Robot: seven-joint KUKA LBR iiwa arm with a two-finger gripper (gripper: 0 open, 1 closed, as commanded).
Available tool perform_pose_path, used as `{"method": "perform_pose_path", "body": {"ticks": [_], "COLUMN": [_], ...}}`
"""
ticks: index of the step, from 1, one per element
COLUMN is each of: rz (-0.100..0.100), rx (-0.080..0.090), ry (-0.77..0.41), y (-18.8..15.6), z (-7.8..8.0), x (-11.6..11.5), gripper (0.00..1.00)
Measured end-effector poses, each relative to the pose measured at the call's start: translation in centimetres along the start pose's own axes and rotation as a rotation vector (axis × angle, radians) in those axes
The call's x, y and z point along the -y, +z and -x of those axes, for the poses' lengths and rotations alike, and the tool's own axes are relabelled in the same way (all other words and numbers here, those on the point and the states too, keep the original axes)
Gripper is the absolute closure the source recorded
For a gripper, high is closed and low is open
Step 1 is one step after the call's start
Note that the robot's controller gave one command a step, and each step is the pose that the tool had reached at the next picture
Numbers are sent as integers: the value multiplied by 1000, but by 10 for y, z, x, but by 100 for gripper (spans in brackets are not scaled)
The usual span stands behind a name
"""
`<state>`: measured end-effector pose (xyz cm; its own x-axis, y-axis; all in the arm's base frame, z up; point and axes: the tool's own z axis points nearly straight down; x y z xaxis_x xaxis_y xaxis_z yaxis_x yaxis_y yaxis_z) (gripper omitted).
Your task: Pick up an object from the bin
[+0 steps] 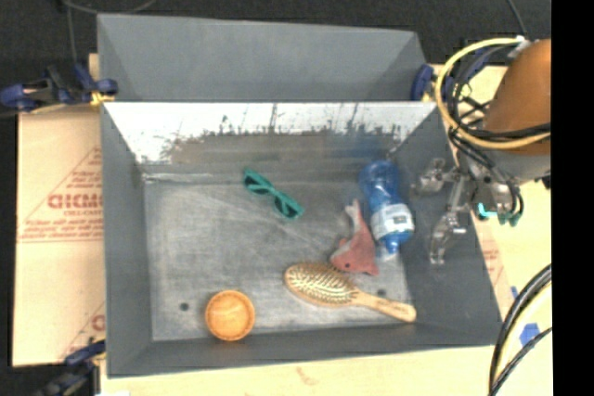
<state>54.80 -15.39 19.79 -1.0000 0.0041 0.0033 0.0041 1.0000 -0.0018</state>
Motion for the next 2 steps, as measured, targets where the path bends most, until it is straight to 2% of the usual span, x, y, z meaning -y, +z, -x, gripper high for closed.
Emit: {"method": "perform_pose_path", "body": {"ticks": [1,2], "rz": [-2,-2], "rx": [7,9], "ry": [-3,-154], "y": [-4,42], "z": [2,3], "x": [0,-21], "gripper": [0,0]}}
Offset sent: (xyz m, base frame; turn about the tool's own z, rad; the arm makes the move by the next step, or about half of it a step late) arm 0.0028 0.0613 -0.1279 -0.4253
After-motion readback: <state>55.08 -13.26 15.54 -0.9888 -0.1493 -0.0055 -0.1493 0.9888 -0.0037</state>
